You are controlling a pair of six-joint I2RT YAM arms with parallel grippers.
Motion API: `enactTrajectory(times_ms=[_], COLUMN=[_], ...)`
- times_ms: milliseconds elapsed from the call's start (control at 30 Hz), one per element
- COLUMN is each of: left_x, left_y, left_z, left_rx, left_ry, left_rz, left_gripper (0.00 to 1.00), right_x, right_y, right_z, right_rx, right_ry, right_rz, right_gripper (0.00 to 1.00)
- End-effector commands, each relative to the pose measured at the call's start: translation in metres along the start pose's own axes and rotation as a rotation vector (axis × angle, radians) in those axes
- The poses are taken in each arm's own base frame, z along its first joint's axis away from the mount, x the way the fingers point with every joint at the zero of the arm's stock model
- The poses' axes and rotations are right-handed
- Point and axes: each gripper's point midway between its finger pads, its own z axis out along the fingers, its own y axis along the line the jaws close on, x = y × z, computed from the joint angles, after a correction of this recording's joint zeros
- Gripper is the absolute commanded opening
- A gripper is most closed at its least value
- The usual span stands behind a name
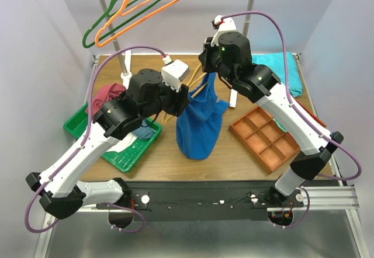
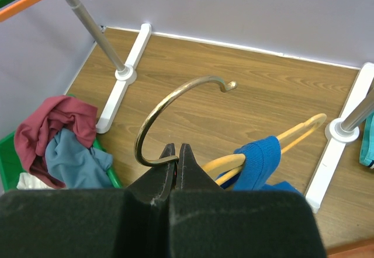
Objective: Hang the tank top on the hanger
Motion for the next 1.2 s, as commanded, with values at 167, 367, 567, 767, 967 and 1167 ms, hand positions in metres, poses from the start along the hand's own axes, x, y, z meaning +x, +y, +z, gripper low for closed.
enactTrajectory(times_ms=[167, 367, 567, 767, 967, 1167], left_x=[0.005, -0.016, -0.033, -0.074, -0.125, -0.159], left_y=[0.017, 0.021, 0.026, 0.035, 0.042, 0.043], left_z=[0.012, 0.015, 0.021, 0.011, 0.003, 0.006], left_rx=[-0.133, -0.169, -0.2, -0.258, -0.302, -0.314], left_ry=[-0.012, -0.169, -0.253, -0.366, -0.459, -0.481], left_rz=[0.017, -0.067, -0.114, -0.13, -0.103, -0.062], left_gripper=[0.0, 0.0, 0.0, 0.0, 0.0, 0.0], right_x=[-0.02, -0.022, -0.005, 0.018, 0.049, 0.09], right_y=[0.0, -0.002, -0.022, -0.064, -0.103, -0.113], right_z=[-0.008, -0.029, -0.057, -0.106, -0.146, -0.157], right_rx=[0.006, -0.023, 0.018, 0.115, 0.217, 0.229], right_ry=[-0.069, -0.076, -0.069, -0.115, -0.139, -0.085], right_rz=[0.023, 0.067, 0.131, 0.247, 0.342, 0.401], right_gripper=[0.08, 0.76, 1.0, 1.0, 1.0, 1.0])
